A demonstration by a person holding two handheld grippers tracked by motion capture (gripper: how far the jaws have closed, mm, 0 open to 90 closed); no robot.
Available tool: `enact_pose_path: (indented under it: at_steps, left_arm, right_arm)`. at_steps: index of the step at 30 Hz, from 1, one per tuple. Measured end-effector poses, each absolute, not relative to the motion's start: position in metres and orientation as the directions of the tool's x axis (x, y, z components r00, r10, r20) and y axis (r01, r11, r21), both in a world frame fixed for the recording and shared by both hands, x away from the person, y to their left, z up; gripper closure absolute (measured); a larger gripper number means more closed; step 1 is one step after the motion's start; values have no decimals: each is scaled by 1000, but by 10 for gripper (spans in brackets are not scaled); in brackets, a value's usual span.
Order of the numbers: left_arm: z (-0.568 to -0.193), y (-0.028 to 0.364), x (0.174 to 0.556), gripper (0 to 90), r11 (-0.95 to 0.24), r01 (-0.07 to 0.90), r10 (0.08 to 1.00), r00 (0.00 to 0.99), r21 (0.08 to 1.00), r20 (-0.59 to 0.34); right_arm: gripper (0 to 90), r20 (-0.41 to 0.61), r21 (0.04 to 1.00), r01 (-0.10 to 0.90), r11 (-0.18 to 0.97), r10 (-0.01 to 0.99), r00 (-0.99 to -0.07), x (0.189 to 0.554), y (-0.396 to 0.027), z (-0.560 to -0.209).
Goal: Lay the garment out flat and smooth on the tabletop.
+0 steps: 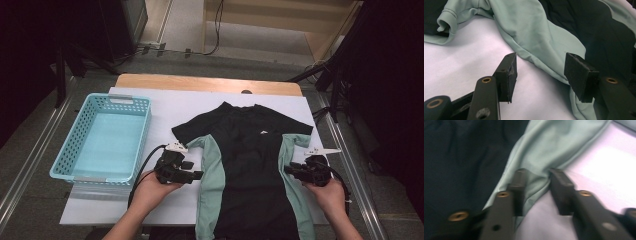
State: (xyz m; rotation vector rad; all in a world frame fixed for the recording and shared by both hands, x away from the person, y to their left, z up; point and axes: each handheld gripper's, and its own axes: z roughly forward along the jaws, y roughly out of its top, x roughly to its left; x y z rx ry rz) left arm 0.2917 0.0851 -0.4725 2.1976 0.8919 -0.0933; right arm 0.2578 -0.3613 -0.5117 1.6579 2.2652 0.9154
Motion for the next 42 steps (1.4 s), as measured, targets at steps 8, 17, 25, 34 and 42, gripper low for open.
enact_pose_path:
  at_steps: [8, 17, 25, 34, 42]
  left_arm:
    - [-472, 86, 291, 449, -481, 620, 569, 759, 620, -316]
    - [-472, 91, 293, 437, -467, 630, 582, 747, 620, -322]
    - [-472, 93, 295, 392, -454, 632, 592, 741, 628, -318]
    - [-472, 97, 295, 348, -434, 633, 595, 735, 641, -324]
    - [-471, 103, 292, 309, -414, 634, 594, 732, 653, -334]
  right_arm:
    - [831, 228, 517, 842, 155, 923, -309, 264, -368, -506]
    - [813, 232, 530, 840, 117, 933, -275, 261, -387, -505]
    - [663, 196, 599, 791, 121, 936, -292, 254, -390, -499]
    - [515, 275, 643, 757, 119, 886, -373, 244, -383, -487]
    - [395, 292, 660, 732, 170, 839, -458, 236, -366, -481]
